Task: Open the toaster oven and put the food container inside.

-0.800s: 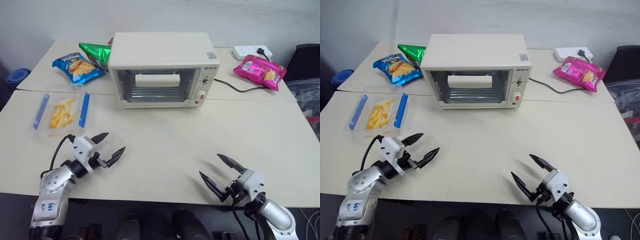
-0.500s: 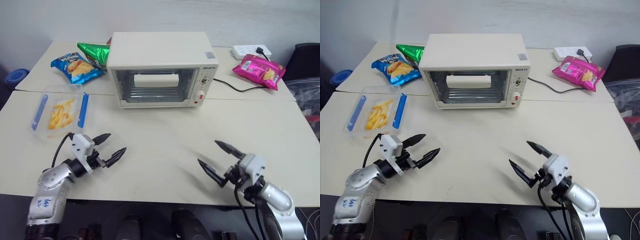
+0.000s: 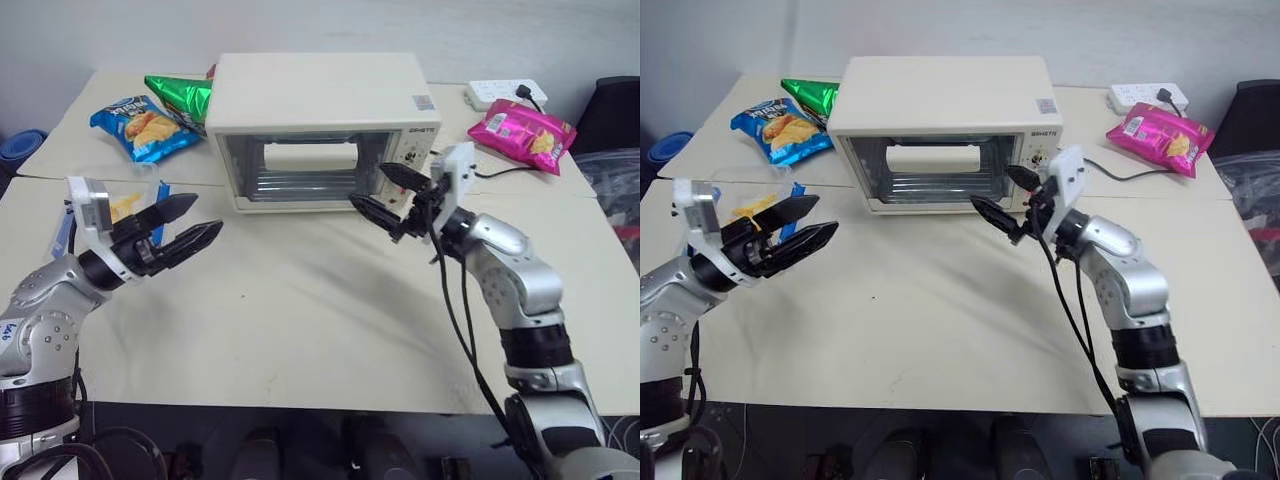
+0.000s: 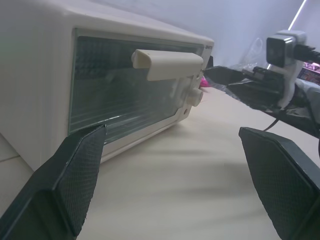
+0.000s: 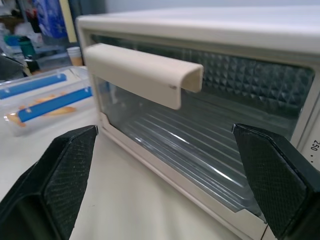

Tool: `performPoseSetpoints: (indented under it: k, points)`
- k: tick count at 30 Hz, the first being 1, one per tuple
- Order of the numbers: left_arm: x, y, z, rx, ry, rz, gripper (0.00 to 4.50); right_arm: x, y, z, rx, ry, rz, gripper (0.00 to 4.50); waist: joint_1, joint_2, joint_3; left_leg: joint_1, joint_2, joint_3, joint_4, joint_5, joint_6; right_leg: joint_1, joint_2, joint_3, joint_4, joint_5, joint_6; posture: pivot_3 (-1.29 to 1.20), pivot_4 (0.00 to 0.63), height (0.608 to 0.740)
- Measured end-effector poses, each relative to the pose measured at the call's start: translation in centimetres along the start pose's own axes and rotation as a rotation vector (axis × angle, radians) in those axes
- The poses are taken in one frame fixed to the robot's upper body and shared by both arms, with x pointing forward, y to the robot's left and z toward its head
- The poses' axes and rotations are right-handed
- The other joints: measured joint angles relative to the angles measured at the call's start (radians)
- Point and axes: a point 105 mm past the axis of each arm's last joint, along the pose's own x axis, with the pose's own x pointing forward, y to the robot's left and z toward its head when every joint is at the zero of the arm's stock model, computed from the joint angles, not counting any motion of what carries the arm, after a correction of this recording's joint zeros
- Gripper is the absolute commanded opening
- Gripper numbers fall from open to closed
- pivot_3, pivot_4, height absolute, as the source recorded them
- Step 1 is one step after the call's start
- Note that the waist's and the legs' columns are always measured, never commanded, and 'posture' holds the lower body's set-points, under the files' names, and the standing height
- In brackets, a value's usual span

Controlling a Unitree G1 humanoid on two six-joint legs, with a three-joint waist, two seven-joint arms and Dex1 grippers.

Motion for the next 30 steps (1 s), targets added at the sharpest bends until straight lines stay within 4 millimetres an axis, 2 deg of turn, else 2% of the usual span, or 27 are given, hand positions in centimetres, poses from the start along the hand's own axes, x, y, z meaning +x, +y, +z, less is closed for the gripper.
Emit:
performPoseSetpoints:
  k: [2,5,9,12,15,19,23,25,28,30]
  points:
    - [-0.1,0.0,-0.4,-0.015,-0.001,0.006,4.50,1.3,0.8,-0.2,0.013,-0.004,0.026,4.49,-0.006,0.000,0.000,0.000,-0.001,0.003,0.001,0.000,0.000,-0.001,-0.007,-0.014,0.001,0.001,-0.001,0.00,0.150,0.740]
    - [-0.1,-0.2,-1.1,-0.033,-0.002,0.014,4.50,2.6,2.5,-0.1,0.000,-0.019,0.092,4.49,-0.019,0.000,0.000,0.000,-0.001,0.004,0.003,0.000,0.001,-0.001,-0.007,-0.015,0.001,0.001,-0.002,0.00,0.150,0.740]
    - [-0.3,0.0,-1.3,-0.037,0.002,0.040,4.50,2.4,2.9,0.1,-0.027,-0.024,0.117,4.49,-0.018,0.000,0.000,0.002,-0.001,0.004,0.003,0.001,0.000,-0.001,-0.007,-0.014,0.002,0.002,-0.004,0.00,0.150,0.740]
    - [-0.4,0.1,-1.4,-0.040,0.001,0.052,4.50,1.5,3.7,0.2,-0.059,-0.039,0.154,4.49,-0.018,0.000,0.000,0.003,0.000,0.004,0.002,0.002,0.000,-0.001,-0.006,-0.014,0.003,0.003,-0.004,0.00,0.150,0.740]
    - [-0.4,0.9,-1.3,-0.039,-0.013,0.084,3.93,-0.2,4.6,-1.1,-0.092,-0.001,0.200,4.50,-0.016,0.000,0.000,0.003,-0.001,0.004,0.001,0.002,0.000,-0.001,-0.006,-0.014,0.002,0.003,-0.004,0.00,0.150,0.740]
    - [0.7,3.0,1.1,-0.035,-0.108,0.115,2.76,-2.0,5.5,-3.7,-0.098,0.080,0.222,4.50,-0.010,0.000,0.000,0.003,-0.001,0.004,0.003,0.002,0.001,0.000,-0.006,-0.015,0.003,0.003,-0.004,0.00,0.150,0.740]
    - [2.5,4.6,3.4,0.022,-0.161,0.125,1.54,-2.1,5.8,-3.9,-0.125,0.089,0.233,4.50,-0.011,0.000,0.000,0.004,-0.002,0.005,0.003,0.003,0.001,0.000,-0.006,-0.016,0.004,0.003,-0.004,0.00,0.150,0.740]
    - [3.7,5.4,3.2,0.042,-0.137,0.136,0.94,-2.0,5.8,-3.8,-0.136,0.084,0.233,4.50,-0.010,0.000,0.000,0.004,-0.002,0.005,0.003,0.003,0.001,-0.001,-0.006,-0.016,0.004,0.003,-0.004,0.00,0.150,0.740]
    - [5.8,5.6,1.2,0.072,-0.032,0.100,0.03,-1.8,6.2,-3.8,-0.150,0.080,0.248,4.50,-0.011,0.000,0.000,0.004,-0.002,0.006,0.003,0.003,0.000,-0.001,-0.006,-0.017,0.004,0.003,-0.004,0.00,0.150,0.740]
    - [6.9,4.7,-0.4,0.068,0.025,0.031,0.01,-1.8,6.5,-4.0,-0.154,0.081,0.259,4.50,-0.014,0.000,0.000,0.004,-0.002,0.006,0.003,0.003,0.001,-0.001,-0.006,-0.017,0.005,0.003,-0.004,0.00,0.150,0.740]
